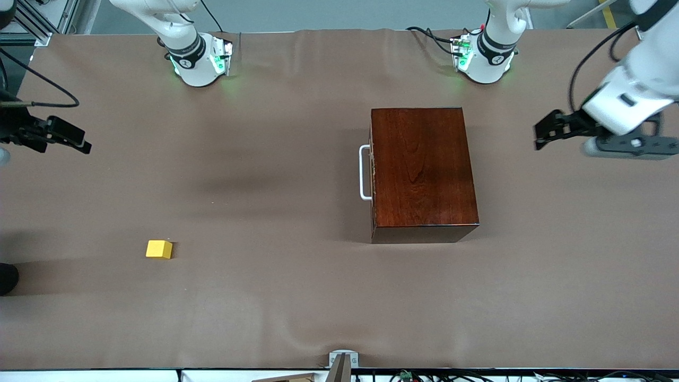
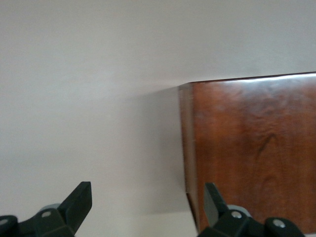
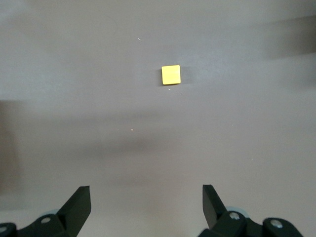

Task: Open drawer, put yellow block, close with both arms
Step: 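Move the left gripper toward the drawer handle while the right gripper reaches the cube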

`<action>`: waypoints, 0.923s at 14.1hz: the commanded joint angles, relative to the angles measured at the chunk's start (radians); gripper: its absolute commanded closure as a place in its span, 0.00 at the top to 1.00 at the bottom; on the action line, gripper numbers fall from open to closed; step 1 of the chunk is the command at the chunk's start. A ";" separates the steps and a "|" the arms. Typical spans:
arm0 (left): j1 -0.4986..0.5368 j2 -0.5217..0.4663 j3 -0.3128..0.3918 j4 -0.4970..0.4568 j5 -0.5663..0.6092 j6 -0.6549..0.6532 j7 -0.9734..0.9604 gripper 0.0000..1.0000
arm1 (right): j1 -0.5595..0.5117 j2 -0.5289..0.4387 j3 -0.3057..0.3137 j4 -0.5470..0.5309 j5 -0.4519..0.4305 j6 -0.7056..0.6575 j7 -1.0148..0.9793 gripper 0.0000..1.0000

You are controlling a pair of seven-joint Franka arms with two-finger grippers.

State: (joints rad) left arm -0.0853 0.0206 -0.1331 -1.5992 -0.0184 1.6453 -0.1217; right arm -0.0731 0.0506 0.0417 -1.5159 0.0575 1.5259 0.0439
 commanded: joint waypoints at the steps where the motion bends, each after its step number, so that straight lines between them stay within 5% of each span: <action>1: -0.069 0.068 -0.100 0.106 0.023 -0.013 -0.166 1.00 | -0.020 0.032 0.012 0.005 0.016 0.008 -0.006 1.00; 7: -0.382 0.200 -0.134 0.215 0.060 -0.019 -0.672 1.00 | -0.024 0.124 0.012 0.002 0.013 0.086 -0.006 1.00; 13: -0.596 0.413 -0.117 0.336 0.158 -0.015 -0.955 1.00 | -0.020 0.277 0.010 0.003 -0.015 0.213 -0.004 1.00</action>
State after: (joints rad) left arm -0.6333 0.3392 -0.2629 -1.3603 0.0927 1.6482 -0.9934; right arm -0.0814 0.2759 0.0410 -1.5246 0.0541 1.7154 0.0438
